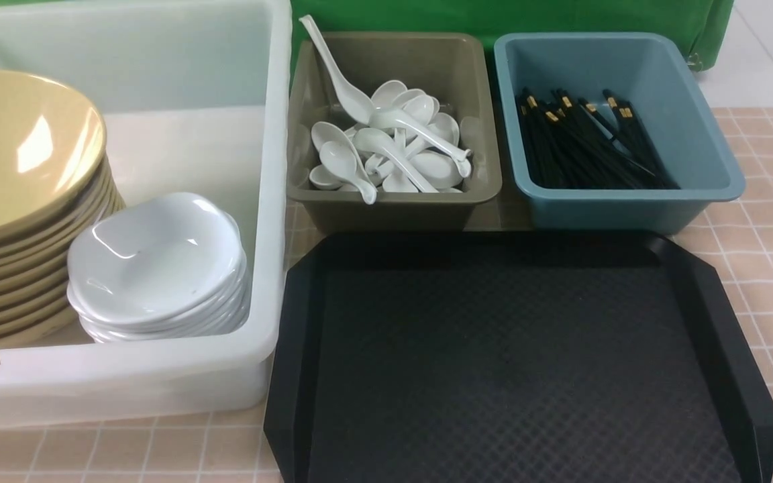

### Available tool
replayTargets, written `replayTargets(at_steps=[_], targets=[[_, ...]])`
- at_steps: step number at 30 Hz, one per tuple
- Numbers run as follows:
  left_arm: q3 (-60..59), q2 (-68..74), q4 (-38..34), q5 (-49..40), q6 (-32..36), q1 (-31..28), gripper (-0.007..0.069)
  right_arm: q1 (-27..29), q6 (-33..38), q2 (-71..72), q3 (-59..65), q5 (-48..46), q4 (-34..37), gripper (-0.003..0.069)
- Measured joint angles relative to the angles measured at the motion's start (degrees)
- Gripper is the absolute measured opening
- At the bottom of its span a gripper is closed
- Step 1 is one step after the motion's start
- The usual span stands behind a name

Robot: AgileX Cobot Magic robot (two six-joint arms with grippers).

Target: On brown table put chopsticks spoon bowls plates into blue grey white boxes.

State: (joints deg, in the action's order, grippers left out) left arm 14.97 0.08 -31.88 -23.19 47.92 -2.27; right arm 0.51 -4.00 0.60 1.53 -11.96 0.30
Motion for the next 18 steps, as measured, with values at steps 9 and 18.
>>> replayTargets(at_steps=[9,18], targets=[[0.0,-0.08,0.0,-0.28,0.0,0.0,0.0007,1.73,7.06,0.05,-0.03,-6.47,-0.3,0.0052],[0.0,-0.08,0.0,-0.28,0.0,0.0,0.0007,1.73,7.36,0.05,-0.04,-6.59,-0.3,0.0055]])
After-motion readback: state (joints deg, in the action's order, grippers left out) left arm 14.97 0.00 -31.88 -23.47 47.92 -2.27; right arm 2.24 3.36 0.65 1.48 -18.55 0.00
